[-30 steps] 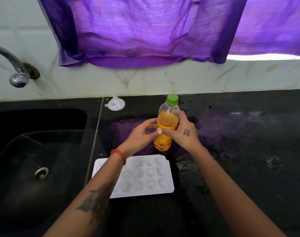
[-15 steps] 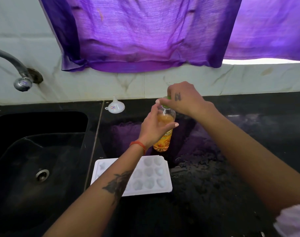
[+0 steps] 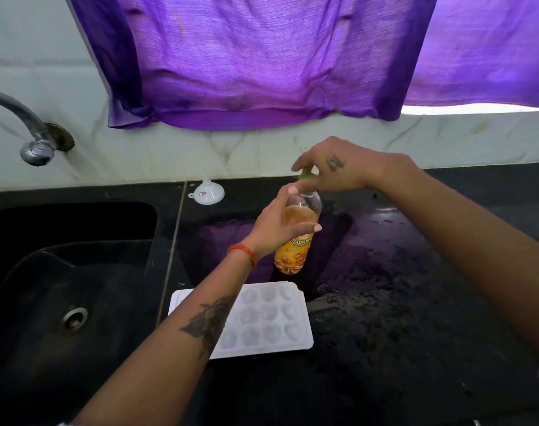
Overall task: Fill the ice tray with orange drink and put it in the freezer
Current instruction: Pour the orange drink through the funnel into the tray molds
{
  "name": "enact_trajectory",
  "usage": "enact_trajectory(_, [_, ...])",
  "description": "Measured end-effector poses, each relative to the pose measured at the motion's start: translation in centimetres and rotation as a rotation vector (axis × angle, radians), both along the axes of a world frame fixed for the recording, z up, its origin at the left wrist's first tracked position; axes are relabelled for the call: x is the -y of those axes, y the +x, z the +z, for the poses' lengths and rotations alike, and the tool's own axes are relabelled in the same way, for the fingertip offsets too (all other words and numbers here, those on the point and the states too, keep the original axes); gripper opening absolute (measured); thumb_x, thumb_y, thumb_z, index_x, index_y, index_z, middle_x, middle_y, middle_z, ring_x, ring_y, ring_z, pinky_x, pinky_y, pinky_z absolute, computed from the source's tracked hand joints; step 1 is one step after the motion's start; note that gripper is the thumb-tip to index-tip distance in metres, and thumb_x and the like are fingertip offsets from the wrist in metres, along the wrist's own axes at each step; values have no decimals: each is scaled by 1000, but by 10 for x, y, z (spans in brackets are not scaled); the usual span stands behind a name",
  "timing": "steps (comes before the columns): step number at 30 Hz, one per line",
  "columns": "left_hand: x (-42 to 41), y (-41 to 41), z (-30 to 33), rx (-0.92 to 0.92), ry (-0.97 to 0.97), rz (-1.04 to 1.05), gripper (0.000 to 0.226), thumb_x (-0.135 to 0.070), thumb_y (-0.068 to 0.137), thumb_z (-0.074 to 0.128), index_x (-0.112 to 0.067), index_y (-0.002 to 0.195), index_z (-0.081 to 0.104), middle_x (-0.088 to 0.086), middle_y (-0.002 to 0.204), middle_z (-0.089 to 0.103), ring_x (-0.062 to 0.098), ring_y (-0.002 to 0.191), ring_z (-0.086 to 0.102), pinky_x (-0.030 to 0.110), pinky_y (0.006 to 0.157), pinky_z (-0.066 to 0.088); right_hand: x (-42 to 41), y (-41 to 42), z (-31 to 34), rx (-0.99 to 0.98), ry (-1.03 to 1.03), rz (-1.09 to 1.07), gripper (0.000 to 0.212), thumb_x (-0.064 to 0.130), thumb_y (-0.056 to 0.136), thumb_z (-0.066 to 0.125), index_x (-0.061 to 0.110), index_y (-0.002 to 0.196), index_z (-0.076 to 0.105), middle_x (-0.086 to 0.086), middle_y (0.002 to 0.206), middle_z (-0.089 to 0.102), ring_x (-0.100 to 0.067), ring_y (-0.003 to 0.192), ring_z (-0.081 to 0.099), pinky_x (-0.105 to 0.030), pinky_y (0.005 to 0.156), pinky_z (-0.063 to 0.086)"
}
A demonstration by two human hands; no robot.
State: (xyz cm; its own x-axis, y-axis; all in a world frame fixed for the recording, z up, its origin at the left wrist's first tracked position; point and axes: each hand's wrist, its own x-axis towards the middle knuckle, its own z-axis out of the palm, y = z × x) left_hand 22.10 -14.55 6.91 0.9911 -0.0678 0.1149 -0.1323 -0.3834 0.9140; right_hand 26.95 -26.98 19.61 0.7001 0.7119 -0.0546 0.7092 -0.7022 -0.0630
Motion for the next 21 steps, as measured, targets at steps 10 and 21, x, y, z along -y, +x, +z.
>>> enact_trajectory(10, [-9,0,-6,-54,-71,-36,80,-28,71,79,-26,135,31,11,132,39,28,120,50,50,97,48,-10,-10,-11,81,-29,132,30,21,92,57,14,120,63,-9,115,60,-23,101,57,-31,85,47])
enact_trajectory(21, [-14,2,1,-120,-88,-104,88,-21,72,79,-21,141,25,17,136,39,31,123,49,51,102,43,-3,-9,1,53,-64,142,31,14,91,57,15,121,63,-7,115,61,-23,103,57,-31,89,47])
